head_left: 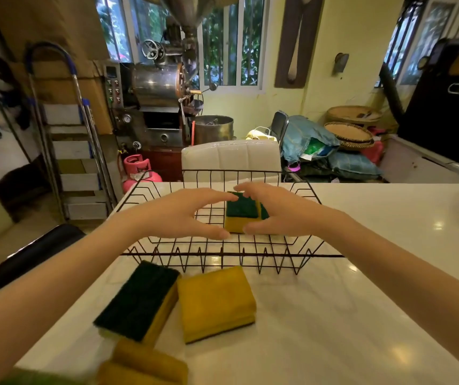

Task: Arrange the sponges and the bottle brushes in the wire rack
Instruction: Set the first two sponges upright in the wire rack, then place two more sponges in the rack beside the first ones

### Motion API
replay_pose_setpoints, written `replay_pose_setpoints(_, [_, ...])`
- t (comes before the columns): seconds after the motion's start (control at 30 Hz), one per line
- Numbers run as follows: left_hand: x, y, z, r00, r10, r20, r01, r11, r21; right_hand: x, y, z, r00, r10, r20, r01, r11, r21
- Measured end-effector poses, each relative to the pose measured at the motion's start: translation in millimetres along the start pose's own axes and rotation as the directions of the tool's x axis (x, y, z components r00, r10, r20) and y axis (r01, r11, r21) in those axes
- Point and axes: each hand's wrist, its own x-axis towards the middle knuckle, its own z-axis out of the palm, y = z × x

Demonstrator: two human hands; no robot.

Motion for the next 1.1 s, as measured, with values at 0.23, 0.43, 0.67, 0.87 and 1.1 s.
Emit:
replay_pose_setpoints(0.23, [-70,-1,10,0.987,0.021,-0.161,-0.04,0.993,-0.113,-42,-47,36,0.98,-0.187,-0.072,0.194,0.975,0.108])
replay_pose_setpoints(0.43, [-109,-15,31,0.983,-0.075,-0.169,0.039,0.977,-0.207,-61,-53,82,0.922,-0.361,-0.137,0.36,0.932,-0.034])
replay_pose_setpoints(0.67, [-130,-25,49,0.979,-0.124,-0.16,0.101,0.984,-0.147,-71,-51,107,0.904,-0.417,-0.092,0.385,0.889,-0.25])
replay_pose_setpoints(0.87, [-131,-23,60,0.983,-0.17,-0.072,0.166,0.984,-0.068,-74,-50,116,0.951,-0.309,-0.022,0.294,0.921,-0.257])
replay_pose_setpoints(1.1, [-127,-26,62,0.971,-0.237,-0.017,0.235,0.97,-0.064,-72,-51,114,0.949,-0.315,-0.021,0.288,0.891,-0.351])
